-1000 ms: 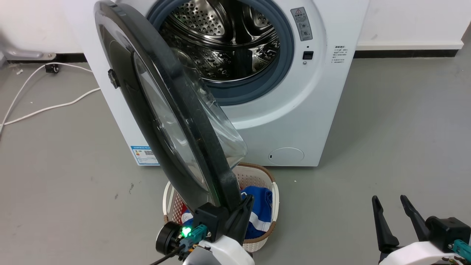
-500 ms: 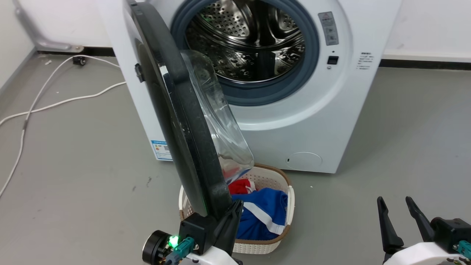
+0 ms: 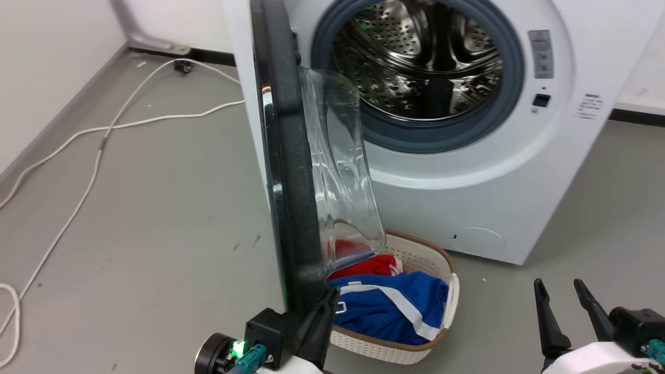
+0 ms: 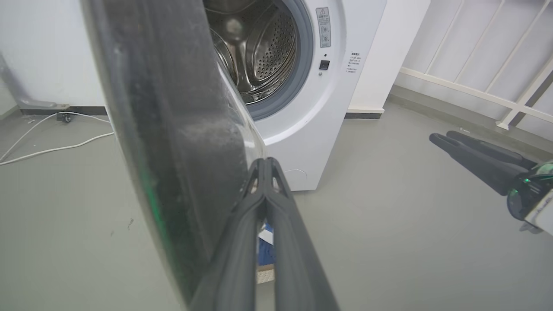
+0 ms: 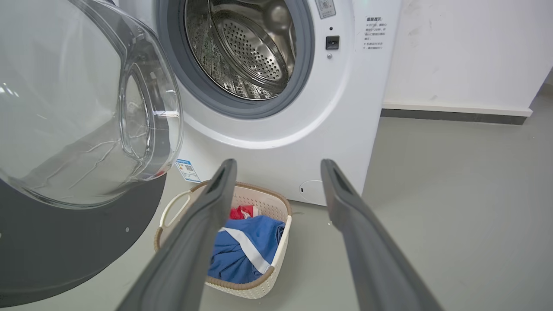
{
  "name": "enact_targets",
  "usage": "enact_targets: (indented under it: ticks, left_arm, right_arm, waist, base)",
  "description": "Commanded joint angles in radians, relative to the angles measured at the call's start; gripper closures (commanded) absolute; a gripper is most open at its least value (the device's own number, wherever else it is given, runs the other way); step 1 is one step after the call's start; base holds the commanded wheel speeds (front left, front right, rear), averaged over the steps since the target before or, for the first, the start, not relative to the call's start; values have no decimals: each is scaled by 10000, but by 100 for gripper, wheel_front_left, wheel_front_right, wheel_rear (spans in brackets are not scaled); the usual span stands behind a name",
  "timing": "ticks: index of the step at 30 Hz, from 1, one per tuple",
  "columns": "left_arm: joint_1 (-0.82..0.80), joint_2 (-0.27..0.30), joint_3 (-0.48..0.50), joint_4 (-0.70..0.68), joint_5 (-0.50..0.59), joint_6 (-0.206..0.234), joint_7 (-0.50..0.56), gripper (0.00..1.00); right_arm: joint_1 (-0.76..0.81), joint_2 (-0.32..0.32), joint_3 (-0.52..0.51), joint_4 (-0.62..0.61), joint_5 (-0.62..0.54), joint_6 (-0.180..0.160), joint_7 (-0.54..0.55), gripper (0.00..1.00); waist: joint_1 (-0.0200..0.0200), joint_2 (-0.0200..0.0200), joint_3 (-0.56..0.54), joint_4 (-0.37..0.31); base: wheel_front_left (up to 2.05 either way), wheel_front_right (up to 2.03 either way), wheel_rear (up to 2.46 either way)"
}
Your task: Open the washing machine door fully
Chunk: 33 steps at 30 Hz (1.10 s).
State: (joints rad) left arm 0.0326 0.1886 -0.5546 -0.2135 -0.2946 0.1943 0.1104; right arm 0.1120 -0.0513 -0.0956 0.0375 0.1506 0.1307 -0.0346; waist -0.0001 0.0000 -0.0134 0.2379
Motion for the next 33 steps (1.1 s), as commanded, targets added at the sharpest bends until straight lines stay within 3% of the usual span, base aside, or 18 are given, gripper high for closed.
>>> enact_targets:
  ticks: [1,9,18,33]
  left_arm:
    - [69,181,273,81,-15,204,-12,100]
    - [191,230,677,111,-172,479,-247,100]
    - [208,612,1880,626,-711,777,-682,100]
    - [-939,1515,4511,2891,-2213,219,-2417,100]
  right_arm:
    - [-86,17,3,60,60,1,-38,0]
    - [-173,16,-126,135,69,1,-75,0]
    - [-253,14,-198,26,61,1,-57,0]
    - [-781,13,-34,-292,-292,1,166,0]
  waist:
    - [1,0,11,289]
    - [1,0,143,1008]
    - [1,0,352,1582]
    - [1,0,1298,1251]
  base:
    - [0,0,0]
    - [0,0,0]
    - [0,0,0]
    - [0,0,0]
